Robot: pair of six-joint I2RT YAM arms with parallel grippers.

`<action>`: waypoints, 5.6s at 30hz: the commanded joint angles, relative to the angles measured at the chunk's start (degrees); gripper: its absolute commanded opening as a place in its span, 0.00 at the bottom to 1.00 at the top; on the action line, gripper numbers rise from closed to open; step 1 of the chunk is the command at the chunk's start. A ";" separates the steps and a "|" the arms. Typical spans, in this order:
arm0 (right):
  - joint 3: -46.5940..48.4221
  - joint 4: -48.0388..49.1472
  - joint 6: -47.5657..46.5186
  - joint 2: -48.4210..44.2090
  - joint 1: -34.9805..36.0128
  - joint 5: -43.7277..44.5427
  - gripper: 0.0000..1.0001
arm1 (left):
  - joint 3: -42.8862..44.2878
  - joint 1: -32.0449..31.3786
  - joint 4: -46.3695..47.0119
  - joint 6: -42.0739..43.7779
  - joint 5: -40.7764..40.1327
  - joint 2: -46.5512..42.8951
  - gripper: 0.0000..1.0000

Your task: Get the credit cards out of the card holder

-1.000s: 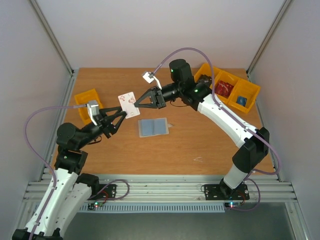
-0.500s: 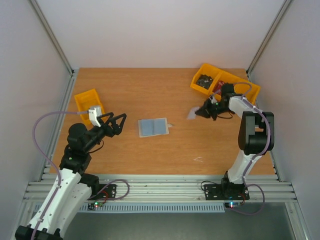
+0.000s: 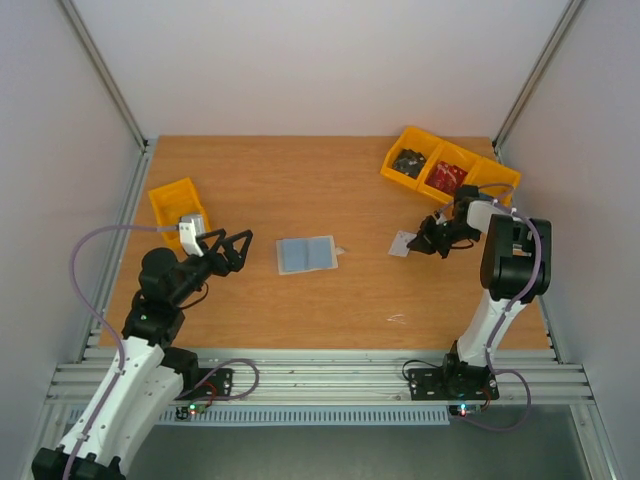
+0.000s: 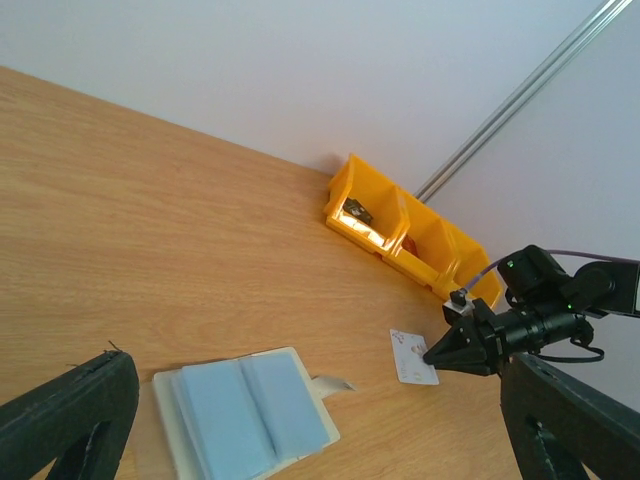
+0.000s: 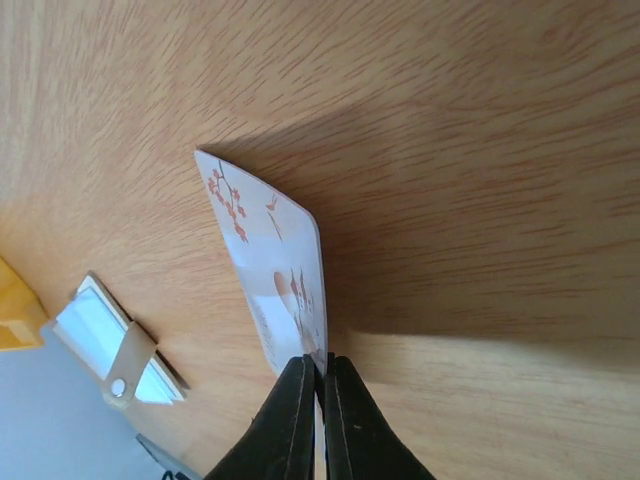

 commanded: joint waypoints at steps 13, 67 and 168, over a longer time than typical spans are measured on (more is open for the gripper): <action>5.37 -4.26 -3.56 -11.61 6.00 23.59 0.51 | -4.34 0.25 5.32 1.55 -1.67 9.89 0.99; 62.51 -30.05 -9.57 30.63 54.36 34.46 0.90 | 8.79 1.34 -10.89 -14.29 -20.93 37.48 0.99; 38.96 -3.19 -18.79 -6.56 41.46 3.19 0.96 | 11.14 1.37 10.78 7.79 18.98 23.84 0.00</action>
